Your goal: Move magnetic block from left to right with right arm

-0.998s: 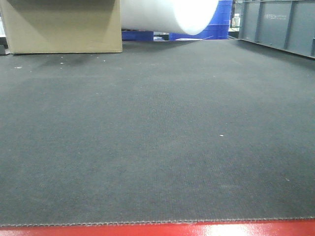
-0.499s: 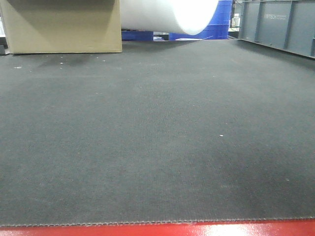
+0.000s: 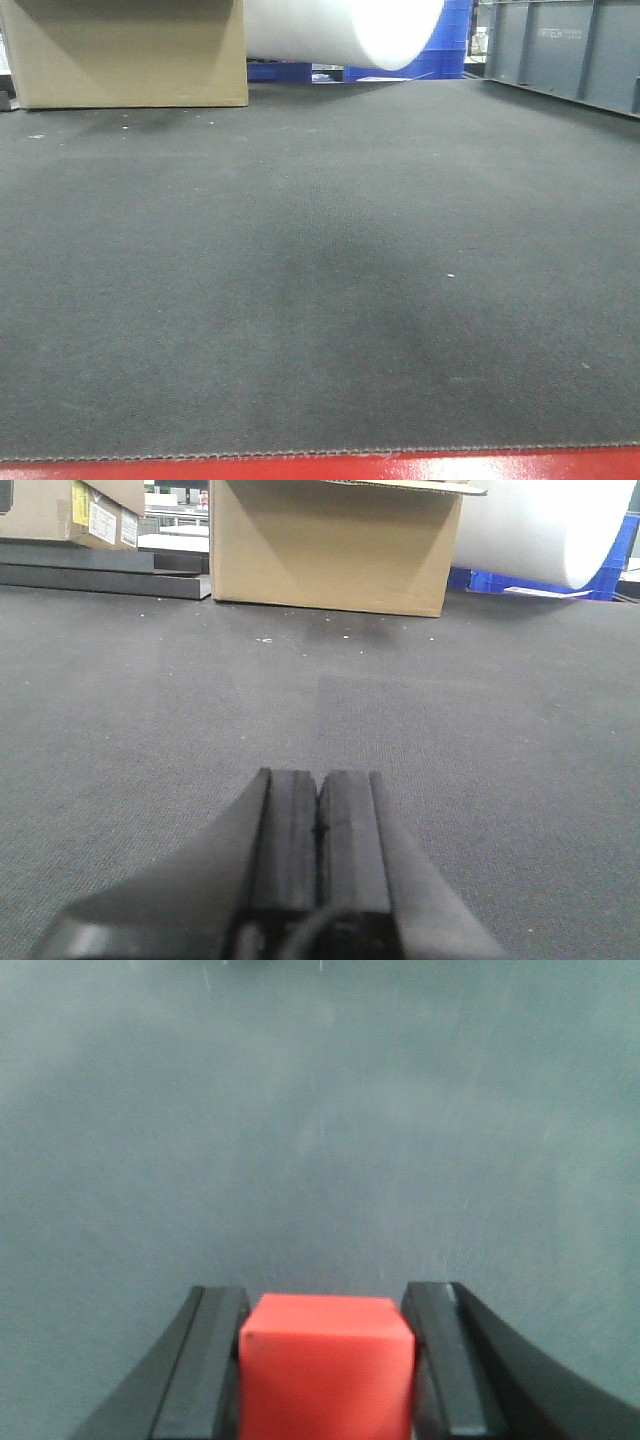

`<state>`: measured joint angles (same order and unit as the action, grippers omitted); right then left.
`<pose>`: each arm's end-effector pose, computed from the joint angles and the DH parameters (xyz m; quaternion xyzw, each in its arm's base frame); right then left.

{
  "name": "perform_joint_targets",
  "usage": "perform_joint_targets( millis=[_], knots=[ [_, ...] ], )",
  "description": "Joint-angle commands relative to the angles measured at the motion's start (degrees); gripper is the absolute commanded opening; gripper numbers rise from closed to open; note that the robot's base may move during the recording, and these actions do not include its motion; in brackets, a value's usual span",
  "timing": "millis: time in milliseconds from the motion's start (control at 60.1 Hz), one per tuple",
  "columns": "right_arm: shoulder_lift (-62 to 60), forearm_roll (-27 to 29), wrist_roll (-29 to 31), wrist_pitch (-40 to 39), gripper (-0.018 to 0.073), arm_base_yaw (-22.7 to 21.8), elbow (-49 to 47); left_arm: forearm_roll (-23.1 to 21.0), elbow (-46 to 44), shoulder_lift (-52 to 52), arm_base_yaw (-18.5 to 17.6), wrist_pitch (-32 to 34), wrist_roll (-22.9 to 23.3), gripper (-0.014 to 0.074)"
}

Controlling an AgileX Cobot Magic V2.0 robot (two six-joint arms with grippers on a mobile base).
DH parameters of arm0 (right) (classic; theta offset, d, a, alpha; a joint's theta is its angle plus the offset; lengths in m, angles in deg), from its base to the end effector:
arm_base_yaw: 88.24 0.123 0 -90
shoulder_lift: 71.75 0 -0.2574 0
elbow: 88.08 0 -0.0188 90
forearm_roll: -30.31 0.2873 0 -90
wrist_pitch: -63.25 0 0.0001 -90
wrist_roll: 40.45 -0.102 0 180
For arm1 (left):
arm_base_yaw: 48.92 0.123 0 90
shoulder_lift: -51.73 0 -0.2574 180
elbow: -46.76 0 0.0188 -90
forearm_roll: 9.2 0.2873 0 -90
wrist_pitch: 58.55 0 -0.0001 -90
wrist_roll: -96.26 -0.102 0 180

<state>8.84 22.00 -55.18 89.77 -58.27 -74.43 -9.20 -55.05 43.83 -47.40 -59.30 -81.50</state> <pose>0.2922 0.1609 0.3227 -0.1550 0.8540 0.1318 0.4788 0.1322 0.0035 0.2022 -0.0225 0.6870 -0.0046 0.7263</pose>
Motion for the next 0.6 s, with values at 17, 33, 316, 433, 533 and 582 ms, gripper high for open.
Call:
perform_joint_targets(
  millis=[17,33,316,433,533,582],
  knots=[
    [6.08,-0.20,0.60,1.44,0.0098,0.19,-6.81,0.00,0.53,0.86,0.14,5.17,0.47,-0.0116],
    [7.52,-0.20,0.60,2.09,0.0098,0.19,-7.44,0.00,0.53,0.86,0.14,5.17,0.47,-0.0116],
    [22.55,0.12,1.40,3.64,0.0099,0.19,-14.83,0.00,0.53,0.86,0.14,5.17,0.47,-0.0116],
    [26.74,0.66,1.40,3.25,0.0100,0.19,-15.40,0.00,0.53,0.86,0.14,5.17,0.47,-0.0116],
    [30.22,0.66,1.40,3.19,0.0100,0.19,-15.40,0.00,0.53,0.86,0.14,5.17,0.47,-0.0116],
    [31.26,0.66,1.40,3.19,0.0102,0.19,-15.40,0.00,0.53,0.86,0.14,5.17,0.47,-0.0116]
  ],
)
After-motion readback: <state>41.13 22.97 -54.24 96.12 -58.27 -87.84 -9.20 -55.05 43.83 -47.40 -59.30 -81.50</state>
